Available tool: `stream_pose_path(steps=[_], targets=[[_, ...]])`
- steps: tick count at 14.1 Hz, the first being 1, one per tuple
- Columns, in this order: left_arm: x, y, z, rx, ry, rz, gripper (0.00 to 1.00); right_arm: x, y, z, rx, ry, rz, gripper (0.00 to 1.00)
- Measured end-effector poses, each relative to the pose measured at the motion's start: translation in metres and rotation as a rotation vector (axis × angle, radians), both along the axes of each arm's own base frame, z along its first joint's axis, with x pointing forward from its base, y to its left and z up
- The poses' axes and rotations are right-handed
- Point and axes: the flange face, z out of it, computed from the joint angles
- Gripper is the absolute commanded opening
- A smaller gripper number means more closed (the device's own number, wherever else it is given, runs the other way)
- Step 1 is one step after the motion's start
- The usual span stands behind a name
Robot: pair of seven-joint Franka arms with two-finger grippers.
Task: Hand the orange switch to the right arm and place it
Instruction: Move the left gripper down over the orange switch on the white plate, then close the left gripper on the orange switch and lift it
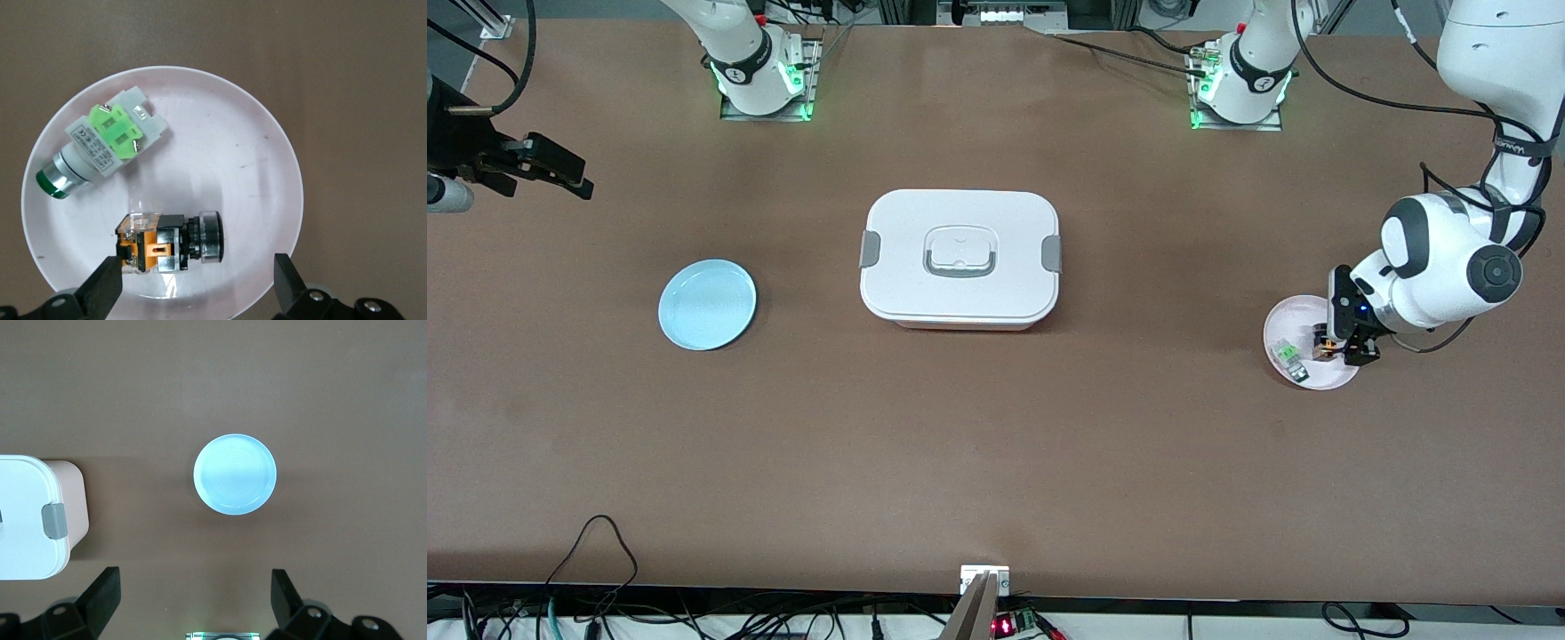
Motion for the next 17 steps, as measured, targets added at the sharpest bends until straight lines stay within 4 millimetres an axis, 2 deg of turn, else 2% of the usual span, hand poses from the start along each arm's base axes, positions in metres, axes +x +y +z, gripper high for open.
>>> stream_pose_path(steps=[9, 11, 12, 13, 15, 16, 17], targets=[[0.004, -0.006, -0.023, -0.005, -0.015, -0.003, 1.0, 0.001, 0.0, -0.003, 0.0, 0.006, 0.001, 1.0], [0.005, -0.006, -0.024, -0.005, -0.017, -0.002, 0.97, 0.001, 0.0, -0.003, 0.0, 0.006, 0.001, 1.0], [0.005, -0.006, -0.025, -0.005, -0.017, -0.002, 0.83, 0.001, 0.001, -0.003, 0.0, 0.006, 0.001, 1.0], [0.005, -0.006, -0.025, -0.005, -0.016, -0.002, 0.63, 0.001, 0.001, -0.003, 0.0, 0.006, 0.001, 1.0], [0.005, -0.006, -0.026, -0.005, -0.017, -0.001, 0.12, 0.001, 0.001, -0.003, 0.0, 0.006, 0.001, 1.0], [0.006, -0.006, -0.025, -0.004, -0.023, -0.001, 0.0, 0.001, 0.001, -0.003, 0.0, 0.006, 0.001, 1.0], [0.007, -0.005, -0.024, -0.003, -0.028, -0.001, 0.0, 0.001, 0.001, -0.003, 0.0, 0.006, 0.002, 1.0]])
